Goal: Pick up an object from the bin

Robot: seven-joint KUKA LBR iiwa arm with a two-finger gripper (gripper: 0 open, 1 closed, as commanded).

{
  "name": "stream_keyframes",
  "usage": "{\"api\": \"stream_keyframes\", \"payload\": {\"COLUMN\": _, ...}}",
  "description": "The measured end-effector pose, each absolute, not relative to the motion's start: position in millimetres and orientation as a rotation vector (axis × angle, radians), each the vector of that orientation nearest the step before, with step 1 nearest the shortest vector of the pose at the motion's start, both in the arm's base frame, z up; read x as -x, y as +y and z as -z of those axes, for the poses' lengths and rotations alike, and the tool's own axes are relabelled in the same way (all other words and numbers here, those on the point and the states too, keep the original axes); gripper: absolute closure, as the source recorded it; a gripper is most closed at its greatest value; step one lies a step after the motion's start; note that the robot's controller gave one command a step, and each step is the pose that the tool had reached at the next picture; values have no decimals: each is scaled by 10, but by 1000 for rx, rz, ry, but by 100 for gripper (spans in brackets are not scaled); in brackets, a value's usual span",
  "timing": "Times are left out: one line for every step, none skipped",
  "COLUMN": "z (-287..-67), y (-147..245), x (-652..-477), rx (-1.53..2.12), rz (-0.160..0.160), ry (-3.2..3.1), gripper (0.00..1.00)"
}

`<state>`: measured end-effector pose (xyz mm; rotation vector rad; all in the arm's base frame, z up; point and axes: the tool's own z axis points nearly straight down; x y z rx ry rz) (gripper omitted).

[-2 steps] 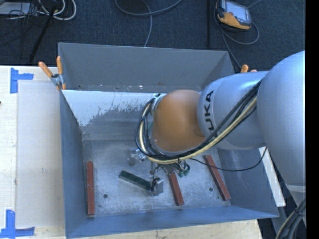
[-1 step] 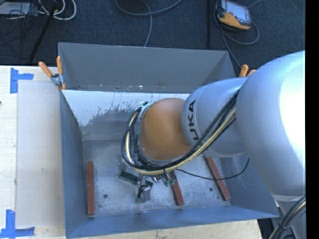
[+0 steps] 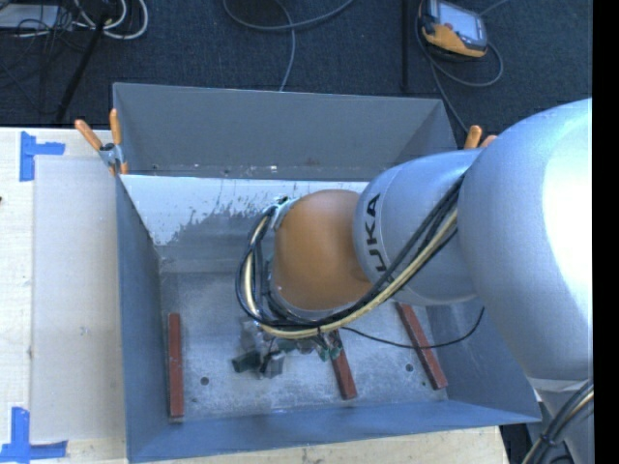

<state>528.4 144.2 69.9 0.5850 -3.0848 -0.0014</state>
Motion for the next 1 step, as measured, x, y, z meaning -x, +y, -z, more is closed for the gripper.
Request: {"api": "stream_keyframes", "payload": {"z": -2334, "y": 1648, "x": -5627, "rx": -575, "rz": 2, "ry": -3099, "gripper": 100}}
